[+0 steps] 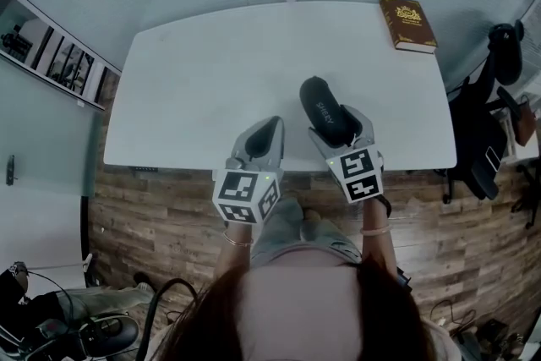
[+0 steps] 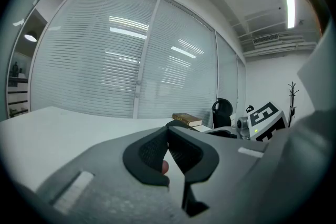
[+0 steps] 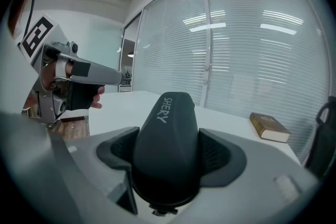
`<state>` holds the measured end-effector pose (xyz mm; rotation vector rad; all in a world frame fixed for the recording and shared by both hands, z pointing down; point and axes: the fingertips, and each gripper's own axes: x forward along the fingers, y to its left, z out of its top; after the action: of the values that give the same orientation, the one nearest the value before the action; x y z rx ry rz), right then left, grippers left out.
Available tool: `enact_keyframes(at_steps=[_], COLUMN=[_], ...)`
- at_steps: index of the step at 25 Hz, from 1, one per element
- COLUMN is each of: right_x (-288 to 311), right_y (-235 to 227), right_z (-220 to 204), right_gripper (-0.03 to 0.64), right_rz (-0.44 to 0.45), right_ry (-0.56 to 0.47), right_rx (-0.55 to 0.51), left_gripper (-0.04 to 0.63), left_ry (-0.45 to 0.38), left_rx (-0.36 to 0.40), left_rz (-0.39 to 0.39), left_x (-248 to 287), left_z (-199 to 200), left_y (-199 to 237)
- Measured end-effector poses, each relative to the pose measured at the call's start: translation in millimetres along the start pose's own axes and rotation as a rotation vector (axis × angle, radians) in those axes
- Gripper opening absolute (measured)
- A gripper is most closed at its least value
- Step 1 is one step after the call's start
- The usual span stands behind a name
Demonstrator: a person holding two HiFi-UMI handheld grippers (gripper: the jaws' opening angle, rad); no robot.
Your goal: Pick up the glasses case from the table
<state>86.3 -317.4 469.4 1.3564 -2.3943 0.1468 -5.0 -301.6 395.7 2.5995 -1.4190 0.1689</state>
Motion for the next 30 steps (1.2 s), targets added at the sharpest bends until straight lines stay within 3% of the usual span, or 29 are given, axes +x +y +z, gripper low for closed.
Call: enact_keyframes(at_steps=[16,30], right_x=[-48.6,-51.9], right_y=[13.4,24.1], right_z=[10.0,25.4], right_gripper=[0.353,0.353], right_rz=[0.048,0.041], right_ry=[-0.081,-0.131], right_rx=[-0.054,-0.022], left_gripper=[0.005,0.005], left_ry=[-0.047,-0.052], left_rx=[0.026,0.062], left_rz=[0.067,0.066], left_x=[-31.8,-50.4], left_z=[6.4,13.4], left_y=[-32.4,-26.7])
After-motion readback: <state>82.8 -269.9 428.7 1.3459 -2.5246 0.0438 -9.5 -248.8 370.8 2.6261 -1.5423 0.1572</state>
